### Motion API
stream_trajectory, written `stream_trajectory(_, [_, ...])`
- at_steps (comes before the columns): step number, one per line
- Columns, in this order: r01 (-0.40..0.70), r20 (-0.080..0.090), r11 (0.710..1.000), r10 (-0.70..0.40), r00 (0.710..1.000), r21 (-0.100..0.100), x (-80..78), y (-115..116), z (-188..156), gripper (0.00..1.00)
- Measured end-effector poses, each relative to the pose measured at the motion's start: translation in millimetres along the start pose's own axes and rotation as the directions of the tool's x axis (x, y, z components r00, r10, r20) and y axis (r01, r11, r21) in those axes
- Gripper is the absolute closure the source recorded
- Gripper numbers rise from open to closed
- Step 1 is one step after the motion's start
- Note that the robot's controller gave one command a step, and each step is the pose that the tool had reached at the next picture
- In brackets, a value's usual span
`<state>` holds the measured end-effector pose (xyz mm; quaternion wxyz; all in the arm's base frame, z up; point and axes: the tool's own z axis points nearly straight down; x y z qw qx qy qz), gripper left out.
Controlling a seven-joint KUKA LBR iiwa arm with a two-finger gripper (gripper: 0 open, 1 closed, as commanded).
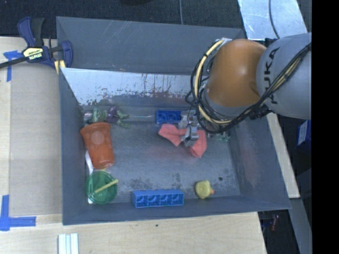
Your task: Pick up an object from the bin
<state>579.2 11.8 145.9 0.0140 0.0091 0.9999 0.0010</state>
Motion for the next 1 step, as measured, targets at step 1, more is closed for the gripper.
stream_trajectory(1, [0.000, -0.011, 1.000, 0.000, 1.000, 0.000, 1.6, -0.1, -31.8, 1.00])
